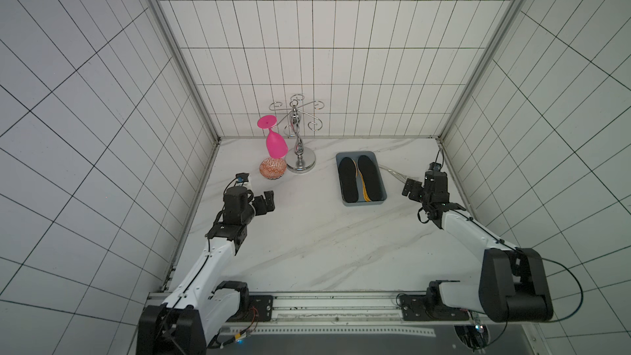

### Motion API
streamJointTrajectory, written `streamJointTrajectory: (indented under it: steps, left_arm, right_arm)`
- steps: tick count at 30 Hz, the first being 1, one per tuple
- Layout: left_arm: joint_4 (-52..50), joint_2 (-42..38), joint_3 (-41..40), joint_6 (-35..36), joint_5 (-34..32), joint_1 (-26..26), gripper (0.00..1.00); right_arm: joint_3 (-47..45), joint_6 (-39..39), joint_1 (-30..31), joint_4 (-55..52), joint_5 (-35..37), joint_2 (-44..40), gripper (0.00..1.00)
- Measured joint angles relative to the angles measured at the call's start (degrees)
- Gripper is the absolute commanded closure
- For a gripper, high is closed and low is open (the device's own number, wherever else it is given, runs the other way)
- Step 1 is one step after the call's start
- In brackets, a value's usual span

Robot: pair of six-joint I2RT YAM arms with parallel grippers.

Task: Put the insoles into the storage box
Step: Reset both arms

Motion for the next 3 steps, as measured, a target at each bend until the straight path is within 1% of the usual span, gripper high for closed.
streamJointTrajectory:
  steps: [3]
  left_arm:
    - [5.01,5.79,-0.52,1.14,-1.11,2.58,0.01]
  right_arm:
    - [-1.33,-1.73,-3.67,6.51,-1.6,0.79,0.01]
